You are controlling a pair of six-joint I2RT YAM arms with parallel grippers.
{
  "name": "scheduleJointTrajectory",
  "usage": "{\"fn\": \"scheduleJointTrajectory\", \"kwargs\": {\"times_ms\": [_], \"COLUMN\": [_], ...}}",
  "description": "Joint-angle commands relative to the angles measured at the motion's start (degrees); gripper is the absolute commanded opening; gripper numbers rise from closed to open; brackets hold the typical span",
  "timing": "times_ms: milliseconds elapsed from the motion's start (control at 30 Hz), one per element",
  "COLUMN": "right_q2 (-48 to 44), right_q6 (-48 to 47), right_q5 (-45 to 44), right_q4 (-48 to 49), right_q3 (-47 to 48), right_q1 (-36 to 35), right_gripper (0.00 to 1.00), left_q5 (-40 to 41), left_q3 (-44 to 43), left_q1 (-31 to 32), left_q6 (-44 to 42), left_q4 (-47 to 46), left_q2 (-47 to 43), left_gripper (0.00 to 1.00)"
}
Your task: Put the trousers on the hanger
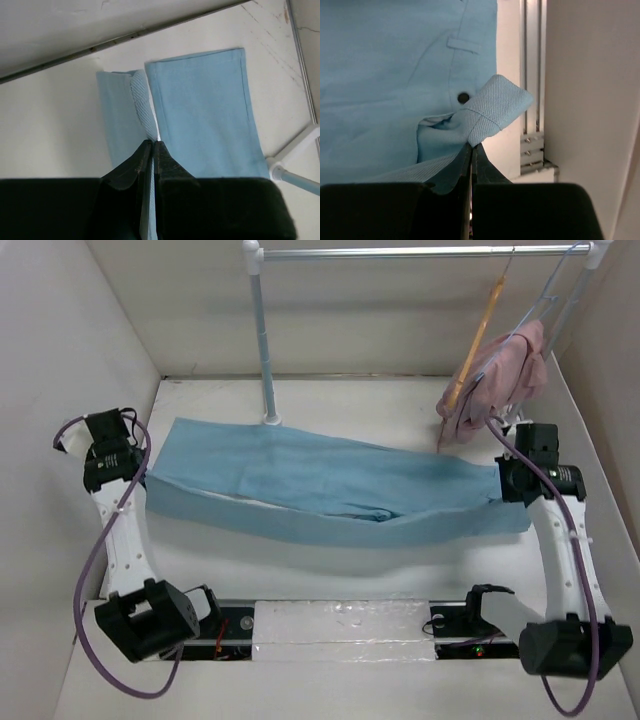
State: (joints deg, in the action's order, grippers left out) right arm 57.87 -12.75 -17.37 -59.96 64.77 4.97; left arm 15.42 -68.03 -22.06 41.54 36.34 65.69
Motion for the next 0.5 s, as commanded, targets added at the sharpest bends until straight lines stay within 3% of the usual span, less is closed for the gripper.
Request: {"fn": "scheduleJointTrajectory", "kwargs": {"times_ms": [0, 200, 467], "right_q2": [5.99, 14.81, 30.18], "right_q6": [-2.01, -3.33, -2.36], "right_q5": [4.60, 12.61, 16.84], "right_q4": [13.81, 22.95, 27.44], "right_q3": [-1.57, 0.08, 8.17], "right_q1": [4.76, 11.19, 12.51], "right_gripper": [0.00, 0.00, 0.00], "left_q5": [3.48, 1.47, 5.84], "left_q3": [-5.18, -10.89, -22.21], "left_q1": [0.00, 0.53, 6.15], "left_q6": [-0.84, -1.46, -4.97], "left_q4": [-3.37, -8.28, -9.18], "left_q2": [3.90, 12.77, 29.90], "left_gripper": [0.00, 0.00, 0.00]}}
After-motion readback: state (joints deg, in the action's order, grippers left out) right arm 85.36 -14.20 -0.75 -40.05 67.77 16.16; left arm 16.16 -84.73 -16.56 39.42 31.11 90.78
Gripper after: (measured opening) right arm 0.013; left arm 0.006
